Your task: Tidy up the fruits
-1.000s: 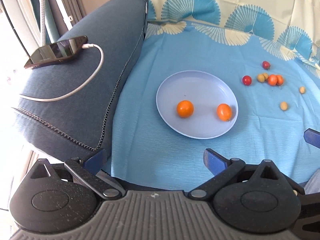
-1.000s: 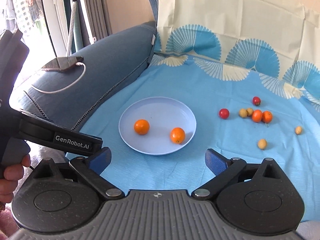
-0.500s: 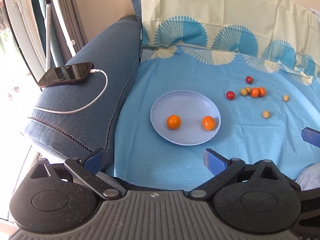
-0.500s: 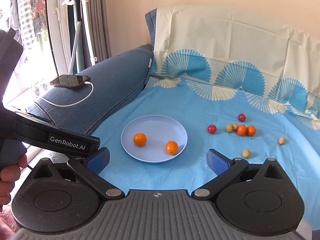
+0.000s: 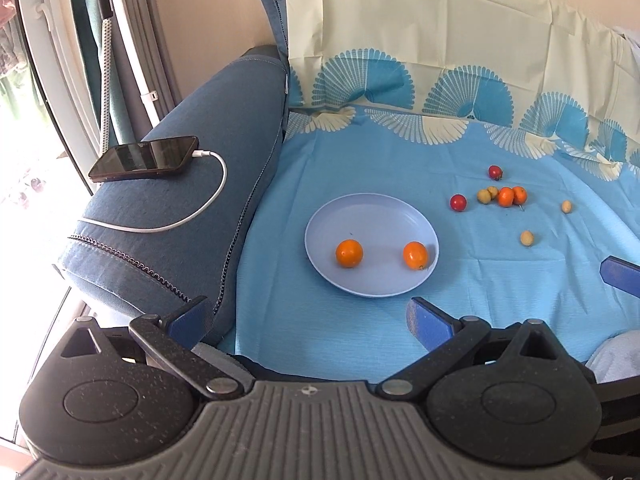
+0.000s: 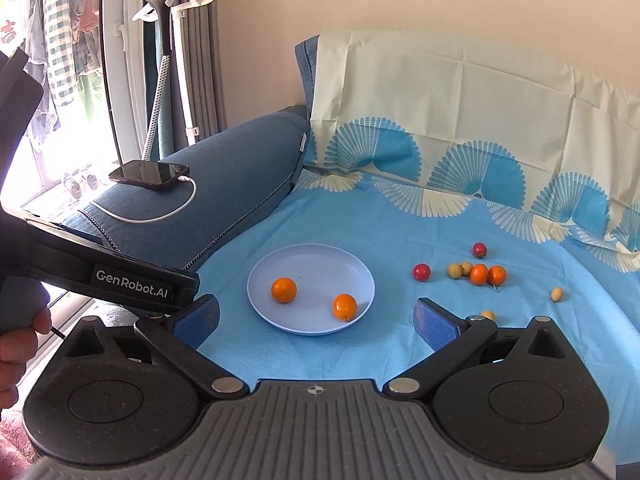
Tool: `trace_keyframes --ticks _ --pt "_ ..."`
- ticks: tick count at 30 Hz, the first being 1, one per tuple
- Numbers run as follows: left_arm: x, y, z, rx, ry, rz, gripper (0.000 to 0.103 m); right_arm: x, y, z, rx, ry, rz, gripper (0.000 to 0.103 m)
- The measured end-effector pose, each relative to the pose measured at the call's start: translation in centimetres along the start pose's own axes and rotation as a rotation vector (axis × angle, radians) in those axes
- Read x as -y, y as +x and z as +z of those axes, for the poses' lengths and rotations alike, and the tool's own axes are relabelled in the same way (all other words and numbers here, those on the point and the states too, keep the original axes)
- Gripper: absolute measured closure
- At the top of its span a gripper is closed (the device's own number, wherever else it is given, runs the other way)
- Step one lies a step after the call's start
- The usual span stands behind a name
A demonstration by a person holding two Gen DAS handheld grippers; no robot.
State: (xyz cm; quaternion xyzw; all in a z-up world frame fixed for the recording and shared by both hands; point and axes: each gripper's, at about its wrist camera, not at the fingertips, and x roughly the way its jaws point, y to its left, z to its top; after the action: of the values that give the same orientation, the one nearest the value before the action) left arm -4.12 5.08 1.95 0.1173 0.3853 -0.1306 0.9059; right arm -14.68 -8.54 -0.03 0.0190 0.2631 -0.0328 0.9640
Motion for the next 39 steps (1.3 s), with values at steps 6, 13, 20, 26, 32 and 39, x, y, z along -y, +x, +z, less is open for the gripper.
trace_keyframes --ticks 6,13,20,26,32,39 --pt "-0.2 0.2 0.0 -0.002 -0.002 -0.003 0.0 -0.3 0.3 0.0 -0.007 -0.004 -0.004 0.001" --pt "-0.3 0.5 0.0 -0.008 -0.005 -0.006 0.0 -0.3 0.6 0.0 -0.016 -0.005 -0.003 0.001" --pt "-0.1 1.0 -0.1 -0.021 0.001 -0.008 0.0 -0.2 1.0 -0.2 -0.029 0.003 -0.003 0.001" --pt "-0.1 1.6 0.0 -0.033 0.004 -0.009 0.0 0.0 1.4 -0.2 -0.038 0.01 -0.003 0.001" --pt "0.1 2.0 0.0 -0.044 0.007 -0.007 0.0 0.2 1.7 -0.4 -0.047 0.018 0.0 0.001" --pt "0.4 2.5 0.1 -0.063 0.016 -0.003 0.0 0.6 2.4 -0.6 -0.062 0.035 0.002 0.001"
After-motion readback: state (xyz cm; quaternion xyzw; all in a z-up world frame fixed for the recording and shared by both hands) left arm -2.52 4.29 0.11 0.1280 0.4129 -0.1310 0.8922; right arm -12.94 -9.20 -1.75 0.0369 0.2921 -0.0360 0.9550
